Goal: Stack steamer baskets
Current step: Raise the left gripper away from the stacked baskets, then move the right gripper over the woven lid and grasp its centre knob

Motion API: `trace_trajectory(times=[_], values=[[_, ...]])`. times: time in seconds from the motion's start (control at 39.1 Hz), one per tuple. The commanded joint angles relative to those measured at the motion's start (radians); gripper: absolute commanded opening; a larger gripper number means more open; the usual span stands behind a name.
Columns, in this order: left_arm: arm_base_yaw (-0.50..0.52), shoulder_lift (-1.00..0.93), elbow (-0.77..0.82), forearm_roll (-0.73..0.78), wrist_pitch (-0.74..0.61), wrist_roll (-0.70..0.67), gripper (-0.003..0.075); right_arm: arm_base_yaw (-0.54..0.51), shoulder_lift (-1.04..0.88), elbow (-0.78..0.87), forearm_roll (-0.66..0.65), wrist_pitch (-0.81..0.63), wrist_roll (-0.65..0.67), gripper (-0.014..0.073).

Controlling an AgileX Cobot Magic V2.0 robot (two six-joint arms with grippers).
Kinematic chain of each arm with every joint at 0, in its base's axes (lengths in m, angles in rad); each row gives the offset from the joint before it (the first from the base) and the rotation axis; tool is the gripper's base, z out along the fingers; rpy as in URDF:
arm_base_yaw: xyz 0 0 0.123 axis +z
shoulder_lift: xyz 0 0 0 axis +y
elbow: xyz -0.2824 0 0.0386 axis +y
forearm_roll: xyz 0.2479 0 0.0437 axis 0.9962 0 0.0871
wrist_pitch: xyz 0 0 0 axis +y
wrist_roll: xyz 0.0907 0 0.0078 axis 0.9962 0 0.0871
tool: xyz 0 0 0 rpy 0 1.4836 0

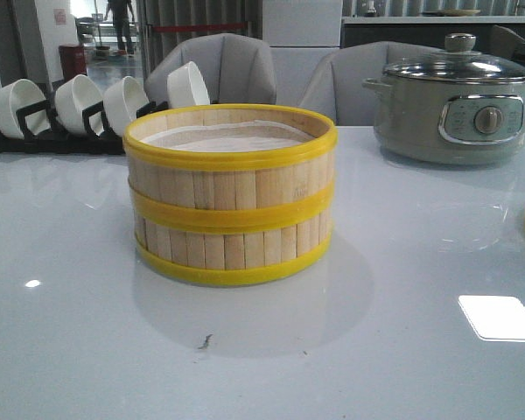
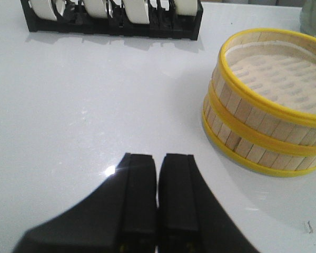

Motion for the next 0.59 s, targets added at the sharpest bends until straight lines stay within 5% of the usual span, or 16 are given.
trace_trajectory(times=[0.0,0.41,0.49,0.56], values=[[-0.006,-0.002,-0.005,-0.016,-0.109,-0.006,0.0086,0.001,-0.007,-0.034,0.002,-0.058,0.000,0.0425],[-0.006,-0.002,-0.004,0.035,-0.112,-0.006,0.0086,0.001,-0.007,-0.034,0.002,-0.060,0.000,0.0409],[-0.006,-0.002,-0.004,0.035,-0.112,-0.006,0.0085,0.001,-0.007,-0.034,0.002,-0.054,0.000,0.0300],[-0.006,-0.002,-0.004,0.036,-0.112,-0.006,0.0085,0.001,-0.007,-0.034,0.002,-0.034,0.000,0.0090]])
